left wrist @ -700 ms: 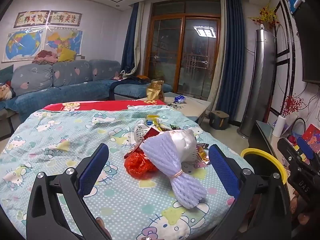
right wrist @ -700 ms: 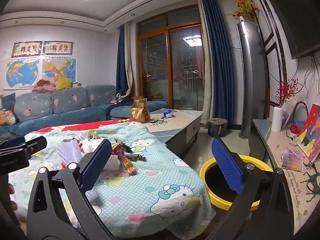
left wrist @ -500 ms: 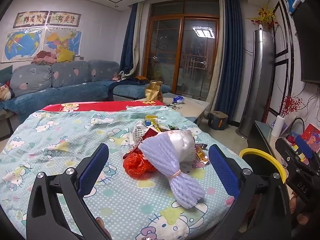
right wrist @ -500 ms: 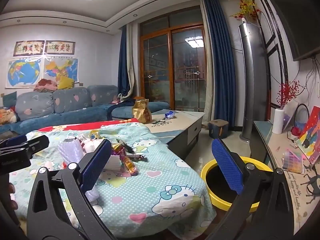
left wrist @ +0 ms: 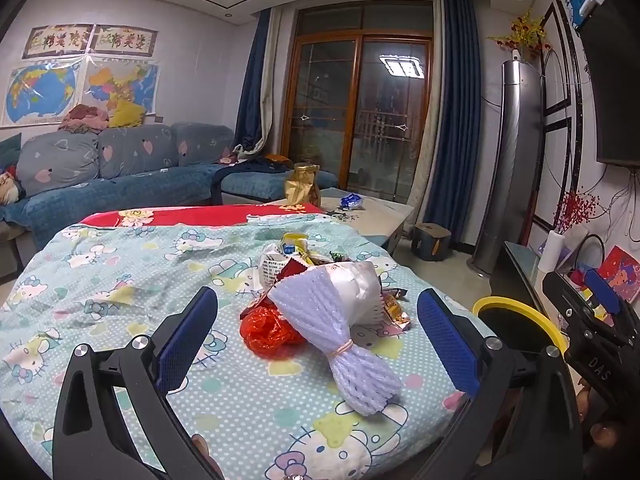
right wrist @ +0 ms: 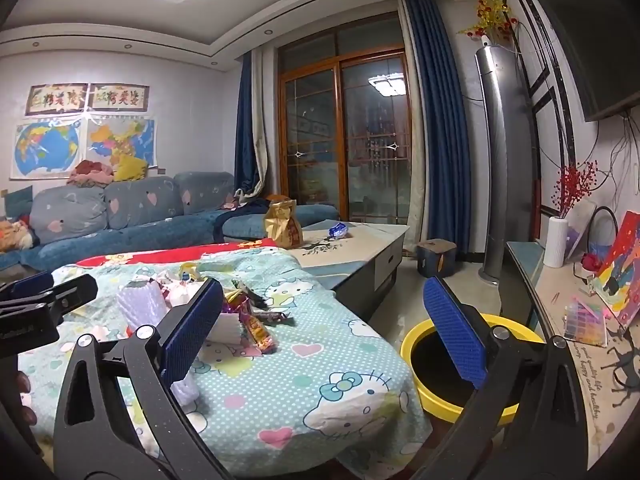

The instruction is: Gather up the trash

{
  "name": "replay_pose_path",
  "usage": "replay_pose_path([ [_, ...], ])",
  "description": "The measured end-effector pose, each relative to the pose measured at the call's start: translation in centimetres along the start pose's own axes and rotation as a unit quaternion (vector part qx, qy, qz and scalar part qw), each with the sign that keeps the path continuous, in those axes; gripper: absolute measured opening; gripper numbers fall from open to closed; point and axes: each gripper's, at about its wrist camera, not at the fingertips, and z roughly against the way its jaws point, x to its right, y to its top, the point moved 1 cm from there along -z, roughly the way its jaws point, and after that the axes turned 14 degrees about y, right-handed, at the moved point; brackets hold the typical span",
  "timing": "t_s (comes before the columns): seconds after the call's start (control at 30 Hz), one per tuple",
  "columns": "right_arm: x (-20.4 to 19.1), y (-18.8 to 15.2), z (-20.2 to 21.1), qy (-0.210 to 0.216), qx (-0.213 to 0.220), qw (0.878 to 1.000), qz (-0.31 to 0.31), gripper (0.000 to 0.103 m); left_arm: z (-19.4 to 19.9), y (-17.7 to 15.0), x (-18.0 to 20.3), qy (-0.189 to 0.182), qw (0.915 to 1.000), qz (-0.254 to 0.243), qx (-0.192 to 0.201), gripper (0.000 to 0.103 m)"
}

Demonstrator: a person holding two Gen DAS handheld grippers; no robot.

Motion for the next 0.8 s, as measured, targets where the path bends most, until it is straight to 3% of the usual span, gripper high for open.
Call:
replay_pose_path([
  [0.8, -0.04, -0.15, -0.29, 0.007, -0.001, 1.000, 0.000, 0.092, 0.50, -0.01, 0.19, -0.006, 1.0000, -0.002, 0.002, 0.097],
])
